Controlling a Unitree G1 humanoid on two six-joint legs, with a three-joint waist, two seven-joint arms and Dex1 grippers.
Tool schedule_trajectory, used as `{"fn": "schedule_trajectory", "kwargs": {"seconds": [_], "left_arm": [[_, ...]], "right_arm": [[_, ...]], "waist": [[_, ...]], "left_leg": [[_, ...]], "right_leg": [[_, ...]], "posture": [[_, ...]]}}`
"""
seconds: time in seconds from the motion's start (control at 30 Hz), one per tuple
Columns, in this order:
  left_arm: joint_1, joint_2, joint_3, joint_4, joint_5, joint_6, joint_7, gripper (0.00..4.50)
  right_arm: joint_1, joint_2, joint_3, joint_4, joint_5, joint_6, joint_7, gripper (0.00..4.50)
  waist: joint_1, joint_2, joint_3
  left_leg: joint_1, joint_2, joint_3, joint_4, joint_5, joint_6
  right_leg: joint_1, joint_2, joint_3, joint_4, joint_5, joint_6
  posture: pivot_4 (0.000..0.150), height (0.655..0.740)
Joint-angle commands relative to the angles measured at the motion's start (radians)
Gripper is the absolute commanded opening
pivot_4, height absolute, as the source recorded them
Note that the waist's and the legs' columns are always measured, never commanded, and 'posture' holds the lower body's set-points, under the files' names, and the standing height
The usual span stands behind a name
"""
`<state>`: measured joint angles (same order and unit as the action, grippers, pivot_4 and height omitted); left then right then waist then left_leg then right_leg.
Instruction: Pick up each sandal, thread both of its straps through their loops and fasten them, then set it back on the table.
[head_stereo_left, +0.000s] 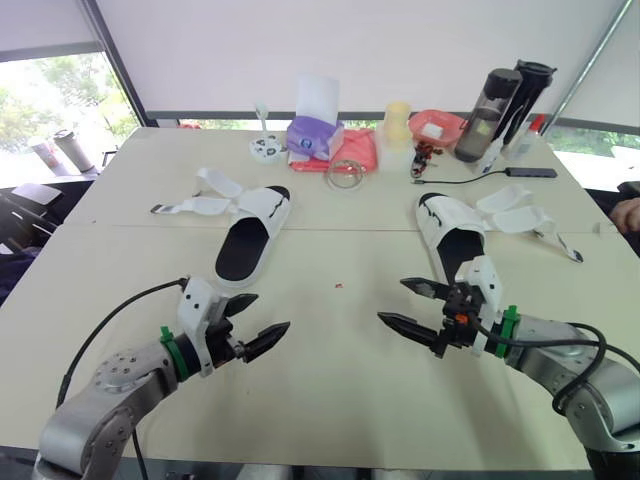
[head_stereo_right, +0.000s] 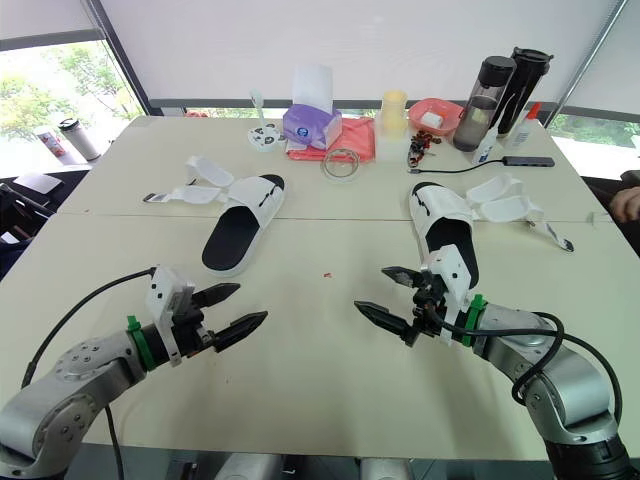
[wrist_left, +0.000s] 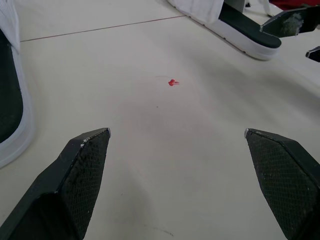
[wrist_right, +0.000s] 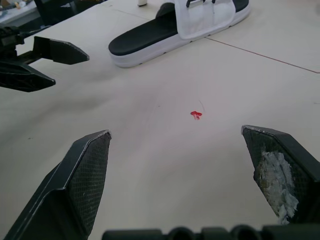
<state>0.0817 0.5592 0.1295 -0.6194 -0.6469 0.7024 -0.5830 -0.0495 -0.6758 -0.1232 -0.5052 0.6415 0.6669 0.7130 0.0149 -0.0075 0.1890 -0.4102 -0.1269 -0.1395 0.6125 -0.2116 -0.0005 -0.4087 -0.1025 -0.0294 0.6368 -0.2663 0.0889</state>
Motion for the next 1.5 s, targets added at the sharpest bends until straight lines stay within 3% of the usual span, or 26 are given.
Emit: {"fn": "schedule_trajectory", "kwargs": {"seconds": [0.03, 0.43, 0.53, 0.7, 0.97, 1.07, 1.27, 1.5], "left_arm": [[-0.011, -0.002, -0.007, -0.004, -0.012, -0.016, -0.012, 4.50], [-0.130, 0.034, -0.037, 0.064, -0.033, 0.021, -0.083, 4.50], [-0.248, 0.090, -0.052, 0.077, -0.077, 0.076, -0.152, 4.50], [-0.421, 0.139, -0.067, 0.112, -0.149, 0.140, -0.229, 4.50], [-0.524, 0.091, -0.091, 0.116, -0.188, 0.155, -0.217, 4.50], [-0.507, 0.083, -0.088, 0.094, -0.199, 0.163, -0.196, 4.50], [-0.433, 0.087, -0.078, 0.062, -0.208, 0.162, -0.165, 4.50], [-0.430, 0.063, -0.106, 0.085, -0.198, 0.147, -0.157, 4.50]], "right_arm": [[-0.013, 0.013, -0.011, -0.020, -0.013, -0.035, -0.015, 4.46], [-0.048, 0.048, -0.074, -0.005, -0.151, -0.149, -0.154, 4.46], [-0.142, -0.001, -0.074, 0.069, -0.297, -0.231, -0.218, 4.46], [-0.292, -0.101, 0.109, 0.253, -0.614, -0.388, -0.251, 4.46], [-0.471, -0.140, 0.324, 0.559, -0.977, -0.529, -0.313, 4.46], [-0.472, -0.132, 0.297, 0.583, -0.986, -0.532, -0.324, 4.46], [-0.351, -0.151, 0.147, 0.434, -0.905, -0.483, -0.279, 4.46], [-0.302, -0.161, 0.165, 0.405, -1.047, -0.409, -0.323, 4.46]], "waist": [[0.000, 0.000, 0.000], [0.000, 0.000, 0.000], [0.000, 0.000, 0.000], [-0.005, 0.000, 0.000], [-0.003, 0.000, 0.000], [-0.002, 0.000, 0.000], [-0.002, 0.000, 0.000], [-0.004, 0.000, 0.000]], "left_leg": [[0.000, 0.000, 0.000, 0.000, 0.000, 0.000], [0.000, 0.000, 0.000, 0.000, 0.000, 0.000], [0.000, 0.000, 0.000, 0.001, 0.001, -0.001], [0.001, 0.000, 0.000, 0.001, 0.001, -0.001], [0.000, 0.002, 0.003, -0.001, 0.004, -0.005], [0.000, 0.002, 0.003, 0.000, 0.004, -0.005], [0.000, 0.002, 0.003, 0.000, 0.004, -0.004], [0.001, 0.002, 0.003, 0.001, 0.003, -0.002]], "right_leg": [[0.000, 0.000, 0.000, 0.000, 0.000, 0.000], [0.000, 0.000, 0.000, 0.000, 0.001, 0.000], [0.000, 0.001, 0.000, 0.000, 0.003, 0.000], [0.001, 0.002, 0.000, -0.001, 0.004, 0.001], [-0.001, 0.004, 0.002, -0.001, 0.006, 0.004], [-0.001, 0.004, 0.003, -0.001, 0.006, 0.004], [-0.001, 0.004, 0.004, -0.001, 0.006, 0.004], [0.000, 0.005, 0.004, -0.001, 0.008, 0.001]], "posture": [[0.150, 0.7400], [0.150, 0.7400], [0.150, 0.7400], [0.150, 0.7400], [0.150, 0.7400], [0.150, 0.7400], [0.150, 0.7400], [0.150, 0.7400]]}}
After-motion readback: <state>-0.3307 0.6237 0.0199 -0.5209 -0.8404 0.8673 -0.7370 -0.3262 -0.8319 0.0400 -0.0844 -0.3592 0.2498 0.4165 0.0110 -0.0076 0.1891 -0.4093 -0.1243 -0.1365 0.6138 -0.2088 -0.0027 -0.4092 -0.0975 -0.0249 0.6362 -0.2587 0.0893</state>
